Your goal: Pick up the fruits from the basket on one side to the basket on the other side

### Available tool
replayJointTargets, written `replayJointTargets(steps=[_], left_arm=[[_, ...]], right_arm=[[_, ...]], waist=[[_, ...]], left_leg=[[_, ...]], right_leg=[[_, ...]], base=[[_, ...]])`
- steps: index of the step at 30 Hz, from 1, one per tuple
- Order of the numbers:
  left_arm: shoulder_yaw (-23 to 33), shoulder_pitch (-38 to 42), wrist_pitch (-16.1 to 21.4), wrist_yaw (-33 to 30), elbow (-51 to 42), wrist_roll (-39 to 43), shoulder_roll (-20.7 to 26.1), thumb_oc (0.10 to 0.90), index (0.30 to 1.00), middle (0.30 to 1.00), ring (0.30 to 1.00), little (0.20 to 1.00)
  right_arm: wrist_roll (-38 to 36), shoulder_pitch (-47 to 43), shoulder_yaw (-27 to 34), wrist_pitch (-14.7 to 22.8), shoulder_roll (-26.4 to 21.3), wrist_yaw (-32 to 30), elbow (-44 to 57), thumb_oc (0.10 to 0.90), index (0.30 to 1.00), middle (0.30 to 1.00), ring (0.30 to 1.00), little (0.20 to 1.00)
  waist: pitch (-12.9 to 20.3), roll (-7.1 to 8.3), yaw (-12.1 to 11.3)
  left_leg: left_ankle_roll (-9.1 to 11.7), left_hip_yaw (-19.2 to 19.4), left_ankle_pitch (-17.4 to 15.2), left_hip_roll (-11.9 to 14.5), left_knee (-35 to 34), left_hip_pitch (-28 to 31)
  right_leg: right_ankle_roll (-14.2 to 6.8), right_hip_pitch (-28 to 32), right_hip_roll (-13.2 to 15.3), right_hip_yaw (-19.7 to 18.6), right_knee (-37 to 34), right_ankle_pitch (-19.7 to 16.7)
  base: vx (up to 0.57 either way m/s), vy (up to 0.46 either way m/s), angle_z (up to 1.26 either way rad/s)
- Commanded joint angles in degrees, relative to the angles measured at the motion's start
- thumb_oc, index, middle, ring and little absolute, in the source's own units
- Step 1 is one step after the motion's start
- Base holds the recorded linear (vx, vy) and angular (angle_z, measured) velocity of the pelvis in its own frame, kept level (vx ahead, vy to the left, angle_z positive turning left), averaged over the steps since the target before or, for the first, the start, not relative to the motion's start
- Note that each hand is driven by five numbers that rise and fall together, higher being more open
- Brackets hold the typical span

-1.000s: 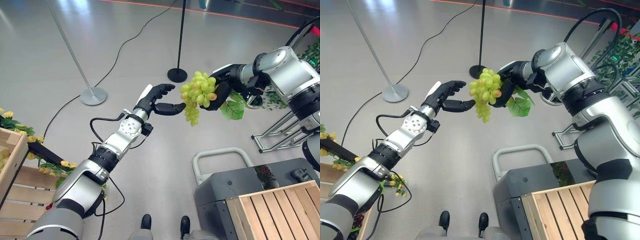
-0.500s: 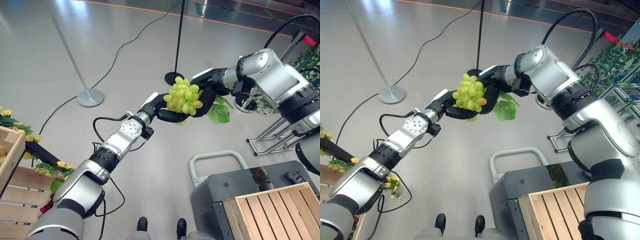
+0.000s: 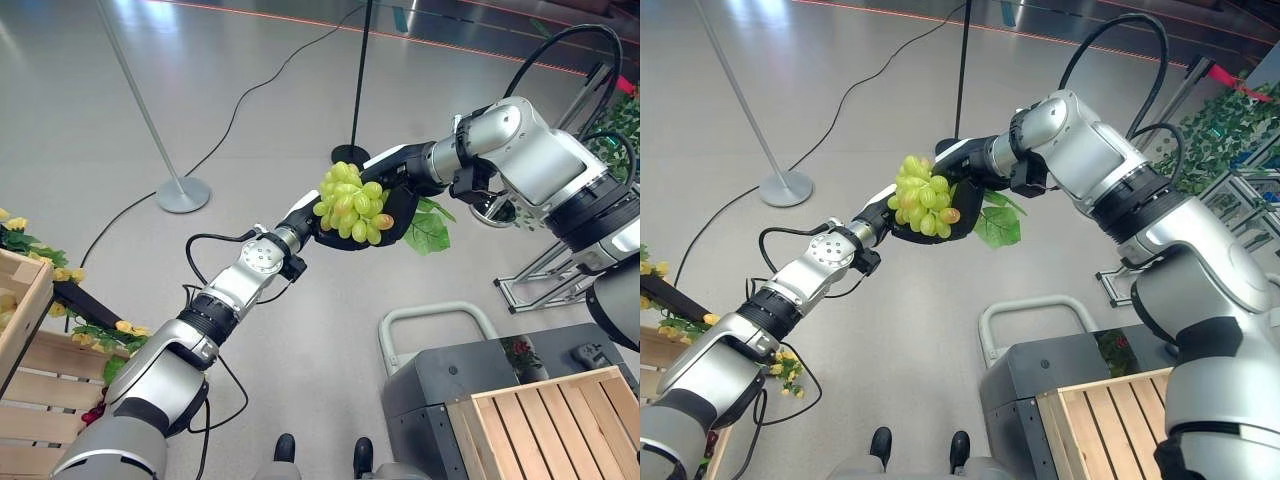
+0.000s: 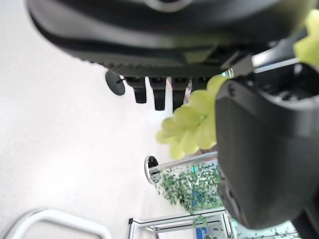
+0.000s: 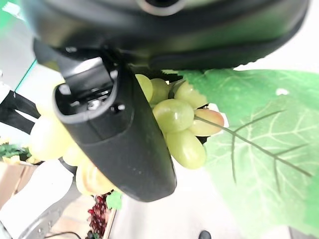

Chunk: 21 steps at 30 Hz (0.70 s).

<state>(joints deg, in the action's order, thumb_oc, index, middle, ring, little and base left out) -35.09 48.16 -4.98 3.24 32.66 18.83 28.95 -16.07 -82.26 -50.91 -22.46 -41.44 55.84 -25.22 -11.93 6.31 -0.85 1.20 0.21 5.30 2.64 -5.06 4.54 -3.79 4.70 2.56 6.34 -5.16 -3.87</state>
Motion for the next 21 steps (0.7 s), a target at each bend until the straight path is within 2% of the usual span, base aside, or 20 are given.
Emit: replayJointTargets(steps=[1,4,5,6,7,10,15,16,17,18,21], left_arm=[[0.7,1.8,8.6,-3.8,1.5,2.3,-2.8,0.8,0.9,0.9,0.9,0.9],[1.3,1.1,11.0,-3.2,1.2,2.5,-3.2,0.8,0.9,0.9,0.9,0.9],[1.4,1.0,11.2,-3.1,1.0,2.6,-3.2,0.776,0.865,0.865,0.865,0.865],[1.4,0.7,11.8,-2.9,0.6,2.4,-3.2,0.422,0.333,0.333,0.333,0.333],[1.3,0.6,12.3,-3.3,0.2,2.3,-3.2,0.4,0.3,0.3,0.3,0.3],[1.5,0.5,13.2,-4.4,-0.1,2.5,-2.8,0.4,0.3,0.3,0.3,0.3],[2.3,-0.6,11.8,-5.6,-1.2,2.4,-2.6,0.4,0.3,0.3,0.3,0.3],[2.6,-0.8,11.3,-5.8,-1.3,2.9,-2.5,0.4,0.3,0.3,0.3,0.3],[2.8,-0.9,11.1,-5.8,-1.3,3.3,-2.4,0.4,0.3,0.3,0.3,0.3],[2.9,-1.0,10.5,-6.0,-1.3,4.0,-2.3,0.4,0.3,0.3,0.3,0.3],[3.5,-1.6,10.0,-6.5,-0.7,5.3,-2.8,0.4,0.3,0.3,0.3,0.3]], right_arm=[[0.9,-1.1,-2.3,2.7,2.2,2.5,-1.8,0.4,0.3,0.3,0.3,0.3],[2.5,-0.8,-2.1,1.9,2.1,3.0,-1.8,0.4,0.3,0.3,0.3,0.3],[2.6,-0.8,-2.1,1.8,2.0,3.0,-1.7,0.4,0.3,0.3,0.3,0.3],[2.8,-0.8,-2.1,1.6,1.9,2.9,-1.8,0.4,0.3,0.3,0.3,0.3],[3.1,-0.6,-2.0,1.4,1.8,3.0,-1.7,0.4,0.3,0.3,0.3,0.3],[4.0,-0.5,-1.9,0.5,1.0,3.5,-1.6,0.4,0.3,0.3,0.3,0.3],[4.9,0.0,-1.4,-1.6,0.1,3.0,-1.4,0.4,0.3,0.3,0.3,0.3],[4.5,0.1,-1.2,-2.4,-0.3,1.9,-1.4,0.557,0.535,0.535,0.535,0.535],[4.3,0.1,-1.1,-2.9,-0.5,1.2,-1.3,0.557,0.535,0.535,0.535,0.535],[3.5,0.1,-0.9,-3.5,-0.6,-0.4,-1.7,0.8,0.9,0.9,0.9,0.9],[2.6,0.3,0.1,-5.0,-0.7,-2.9,-2.4,0.8,0.9,0.9,0.9,0.9]], waist=[[11.8,1.24,-0.3],[11.9,1.42,-0.3],[11.9,1.42,-0.3],[11.9,1.41,-0.3],[11.9,1.38,-0.3],[12.0,1.4,-0.2],[12.1,1.55,-0.1],[12.1,1.54,-0.1],[12.1,1.53,-0.1],[12.0,1.5,-0.1],[11.9,1.41,-0.1]], left_leg=[[2.4,2.3,-2.3,0.6,0.1,1.1],[2.4,2.4,-2.3,0.6,0.1,1.1],[2.4,2.4,-2.3,0.6,0.1,1.1],[2.4,2.4,-2.3,0.6,0.1,1.1],[2.4,2.4,-2.3,0.5,0.1,1.0],[2.4,2.5,-2.4,0.5,0.1,1.2],[2.4,2.6,-2.4,0.4,0.1,1.2],[2.3,2.6,-2.5,0.4,0.1,1.2],[2.3,2.6,-2.4,0.4,0.1,1.3],[2.3,2.7,-2.4,0.4,0.1,1.3],[2.3,2.6,-2.4,0.4,0.1,1.2]], right_leg=[[-1.7,2.7,3.2,4.0,0.2,0.6],[-1.6,2.7,3.2,4.1,0.2,0.6],[-1.6,2.7,3.2,4.1,0.2,0.6],[-1.6,2.6,3.2,4.1,0.2,0.6],[-1.6,2.6,3.2,4.1,0.2,0.5],[-1.6,2.7,3.2,4.1,0.2,0.6],[-1.6,2.8,3.3,4.1,0.2,0.6],[-1.6,2.8,3.3,4.1,0.2,0.6],[-1.6,2.8,3.3,4.1,0.2,0.6],[-1.6,2.8,3.3,4.1,0.2,0.5],[-1.6,2.7,3.3,4.1,0.2,0.5]], base=[[0.0,0.0,0.0],[0.0,0.0,0.0],[0.0,0.0,0.0],[0.0,0.0,0.0],[0.0,0.0,0.0],[0.0,0.0,0.0],[0.0,0.0,0.0],[0.0,0.0,0.0],[0.0,0.0,0.0],[0.0,0.0,0.0],[0.0,0.0,0.0]])
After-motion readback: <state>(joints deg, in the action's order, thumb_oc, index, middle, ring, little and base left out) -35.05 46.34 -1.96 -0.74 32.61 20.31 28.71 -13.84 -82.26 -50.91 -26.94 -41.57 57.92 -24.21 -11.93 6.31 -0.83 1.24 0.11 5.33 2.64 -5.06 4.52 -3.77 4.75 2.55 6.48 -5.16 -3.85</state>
